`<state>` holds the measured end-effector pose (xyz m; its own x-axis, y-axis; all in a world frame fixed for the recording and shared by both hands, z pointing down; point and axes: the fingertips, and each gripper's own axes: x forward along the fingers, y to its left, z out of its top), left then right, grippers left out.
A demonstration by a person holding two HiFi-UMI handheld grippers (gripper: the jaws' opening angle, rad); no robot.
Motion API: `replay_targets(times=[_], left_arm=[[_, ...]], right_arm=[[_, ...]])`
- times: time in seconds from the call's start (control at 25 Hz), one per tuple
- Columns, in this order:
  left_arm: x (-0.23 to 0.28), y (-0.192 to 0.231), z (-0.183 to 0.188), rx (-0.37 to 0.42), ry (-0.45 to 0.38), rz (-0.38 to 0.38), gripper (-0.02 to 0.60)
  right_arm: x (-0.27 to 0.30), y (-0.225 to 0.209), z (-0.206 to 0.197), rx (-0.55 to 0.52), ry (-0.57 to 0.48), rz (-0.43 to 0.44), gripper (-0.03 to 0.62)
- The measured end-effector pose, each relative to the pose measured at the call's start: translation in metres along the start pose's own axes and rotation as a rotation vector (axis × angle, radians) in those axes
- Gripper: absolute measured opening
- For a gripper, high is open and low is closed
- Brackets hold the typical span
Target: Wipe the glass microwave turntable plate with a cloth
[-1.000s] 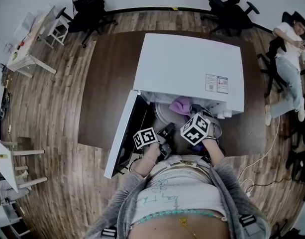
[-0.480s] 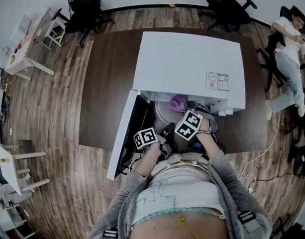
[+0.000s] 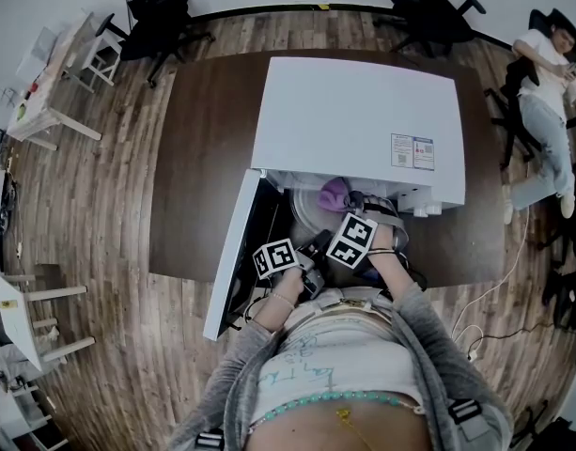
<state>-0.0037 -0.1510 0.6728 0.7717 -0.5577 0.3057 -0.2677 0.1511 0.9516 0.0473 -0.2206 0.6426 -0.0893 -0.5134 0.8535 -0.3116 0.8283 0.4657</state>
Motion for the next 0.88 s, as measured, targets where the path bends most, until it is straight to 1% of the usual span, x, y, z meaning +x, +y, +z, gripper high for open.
replay_targets(times=[0.24,0.6,0.88], left_arm=[[-0.001,-0.001,0.002,0.004,0.002,-0.001,0.055],[0.0,0.0,0.001,0.005,0.015,0.002,0.055],[0.0,0.001,0.001,-0.006,0.019,0.003,0.055]], right_arm=[[0.0,0.002,0.005,-0.043,-0.002,-0.028,0.121],[0.006,0.001,0.021,-0.075,-0.027,-0.021,0.121],[0.009,-0.004,0.027,-0.087,-0.042,-0.023,0.121]])
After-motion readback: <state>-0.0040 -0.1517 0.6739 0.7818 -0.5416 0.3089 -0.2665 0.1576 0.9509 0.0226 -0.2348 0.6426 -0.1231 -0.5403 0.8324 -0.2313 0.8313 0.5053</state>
